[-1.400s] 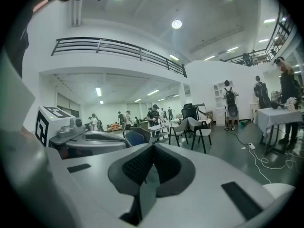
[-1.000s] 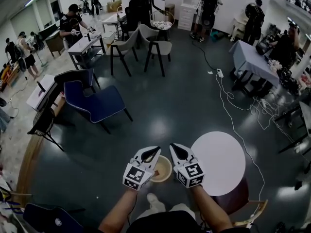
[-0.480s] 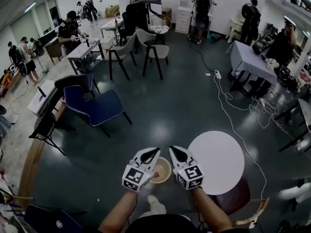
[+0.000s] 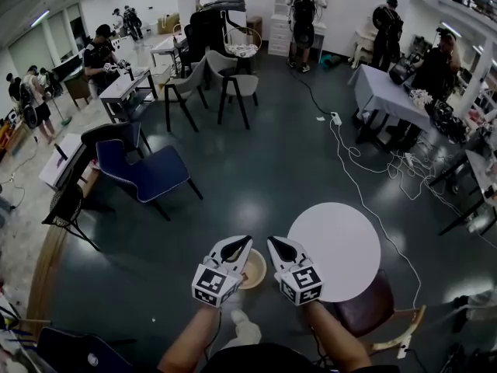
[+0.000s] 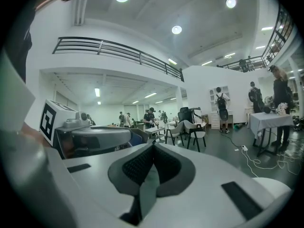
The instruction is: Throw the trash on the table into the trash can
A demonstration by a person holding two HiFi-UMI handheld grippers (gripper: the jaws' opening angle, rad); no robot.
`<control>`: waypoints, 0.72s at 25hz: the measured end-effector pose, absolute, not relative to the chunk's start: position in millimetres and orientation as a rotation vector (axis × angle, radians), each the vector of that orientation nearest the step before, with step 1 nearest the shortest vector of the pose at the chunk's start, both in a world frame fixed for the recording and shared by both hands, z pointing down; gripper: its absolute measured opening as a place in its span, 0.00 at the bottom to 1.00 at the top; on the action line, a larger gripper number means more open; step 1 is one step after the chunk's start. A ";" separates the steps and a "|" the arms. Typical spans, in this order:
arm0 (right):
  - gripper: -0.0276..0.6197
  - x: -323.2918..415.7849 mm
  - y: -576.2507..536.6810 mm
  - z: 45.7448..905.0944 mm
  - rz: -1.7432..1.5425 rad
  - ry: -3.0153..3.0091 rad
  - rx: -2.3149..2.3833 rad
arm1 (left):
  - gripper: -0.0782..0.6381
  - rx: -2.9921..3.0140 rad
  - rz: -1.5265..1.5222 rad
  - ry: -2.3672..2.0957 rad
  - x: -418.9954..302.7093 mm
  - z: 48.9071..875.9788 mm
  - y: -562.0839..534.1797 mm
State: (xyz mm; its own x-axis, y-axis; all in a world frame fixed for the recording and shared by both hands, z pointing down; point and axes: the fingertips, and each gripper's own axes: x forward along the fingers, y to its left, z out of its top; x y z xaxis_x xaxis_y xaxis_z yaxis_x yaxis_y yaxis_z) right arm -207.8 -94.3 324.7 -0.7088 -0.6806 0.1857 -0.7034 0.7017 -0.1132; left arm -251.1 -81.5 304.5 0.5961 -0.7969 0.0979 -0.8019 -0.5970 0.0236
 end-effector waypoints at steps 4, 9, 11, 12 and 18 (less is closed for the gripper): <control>0.07 -204.7 -62.0 315.9 0.251 -2.795 1.123 | 0.13 2.761 0.117 -1.390 -244.1 295.3 -53.0; 0.07 -187.2 -16.1 304.6 0.223 -2.806 1.128 | 0.13 2.736 0.077 -1.430 -235.6 285.1 -13.8; 0.07 -174.3 -0.6 301.7 0.213 -2.806 1.140 | 0.13 2.737 0.068 -1.434 -227.0 282.0 2.0; 0.07 -166.9 6.6 300.5 0.207 -2.806 1.147 | 0.13 2.741 0.070 -1.434 -221.2 280.9 9.8; 0.07 -133.9 47.2 284.6 0.175 -2.818 1.180 | 0.13 2.787 0.084 -1.438 -189.8 264.5 53.1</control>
State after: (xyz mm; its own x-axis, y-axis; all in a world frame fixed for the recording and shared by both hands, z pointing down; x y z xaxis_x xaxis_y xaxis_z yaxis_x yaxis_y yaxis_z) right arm -133.9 47.2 284.6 -0.6997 -0.7046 0.1186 -0.7138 0.6964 -0.0737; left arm -189.8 53.1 264.5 0.5783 -0.8143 0.0496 -0.8145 -0.5797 -0.0211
